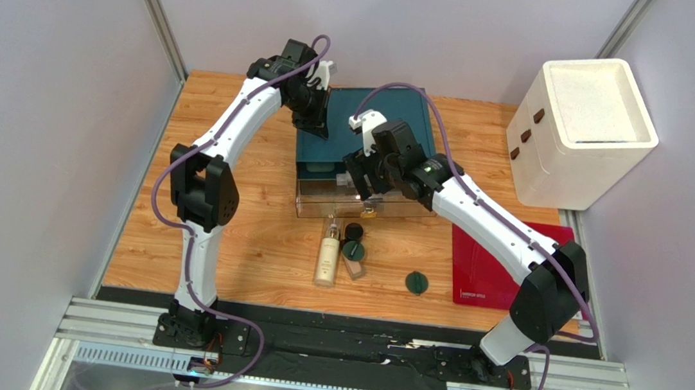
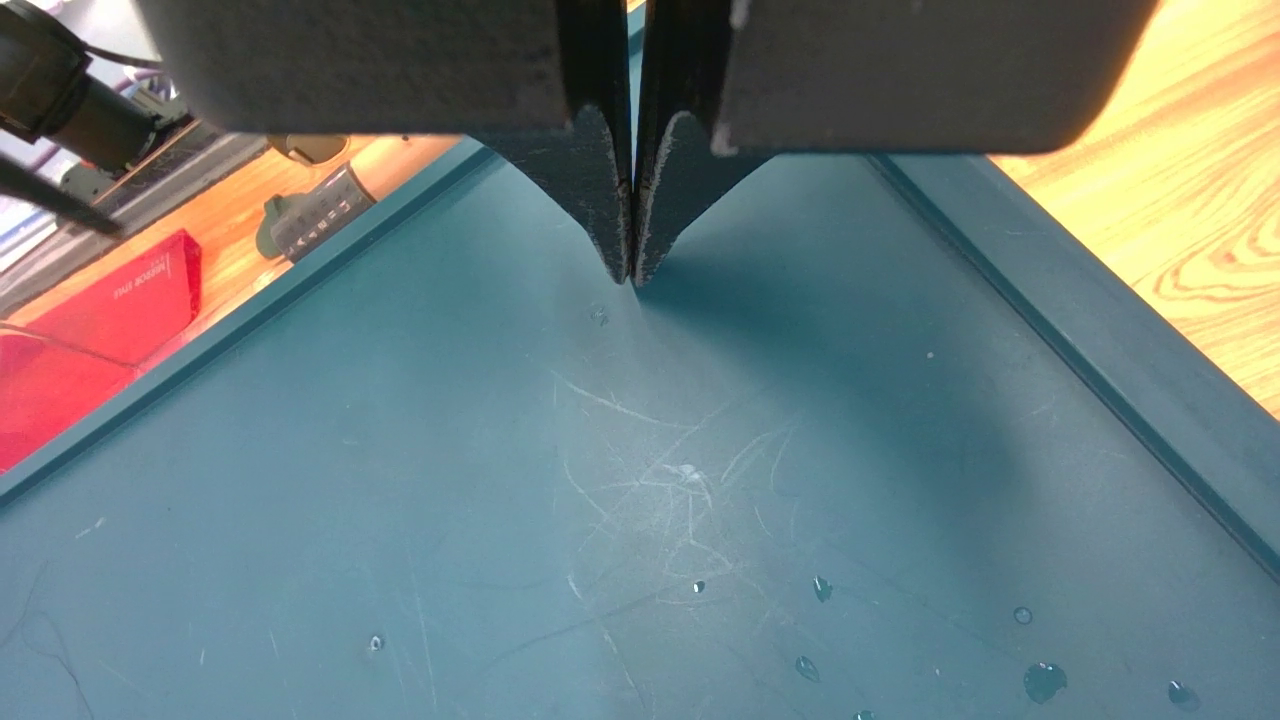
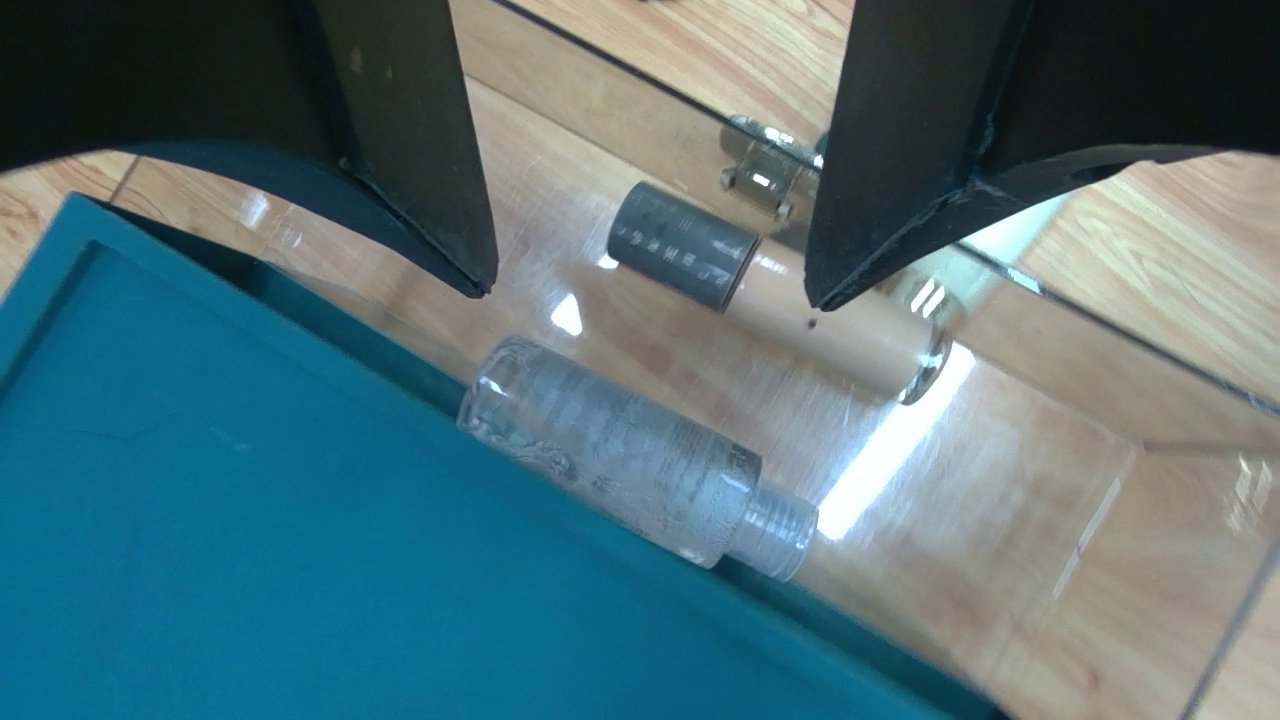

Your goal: Organize the makeup

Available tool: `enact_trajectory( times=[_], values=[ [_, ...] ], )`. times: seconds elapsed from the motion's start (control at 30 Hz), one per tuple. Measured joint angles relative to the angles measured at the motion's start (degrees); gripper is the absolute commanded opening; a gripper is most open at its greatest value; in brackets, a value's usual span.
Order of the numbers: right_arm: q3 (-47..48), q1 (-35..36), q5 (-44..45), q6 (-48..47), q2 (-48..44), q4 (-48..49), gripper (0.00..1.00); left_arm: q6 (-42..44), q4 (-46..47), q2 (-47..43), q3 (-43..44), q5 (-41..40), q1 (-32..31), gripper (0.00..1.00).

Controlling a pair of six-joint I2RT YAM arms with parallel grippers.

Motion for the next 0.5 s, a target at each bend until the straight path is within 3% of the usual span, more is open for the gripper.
enact_trajectory(
  times=[0.07,0.13,0.2,0.27,0.5],
  values=[
    [1.2,-1.6,-0.7,1.5,0.1,0.3,0.67,0.0,-0.1,0.0,0.1,0.0,0.0,0.0],
    [3.1,-4.1,-2.1,3.6,0.5,1.0,0.51,0.0,-0.1,0.0,0.1,0.0,0.0,0.0],
    [5.9,-7.3,-4.2,6.0,1.9,2.1,0.17,0.0,-0.2,0.0,0.2,0.0,0.0,0.0],
    [8.8,-9.5,-6.2,7.2,3.8,2.6,0.0,0.0,-0.3,0.0,0.4,-0.2,0.0,0.0],
    [24.1,-15.0,-12.4,12.5,16.2,0.7,0.0,0.0,-4.2,-0.4,2.0,-2.4,-0.3,0.0]
  ],
)
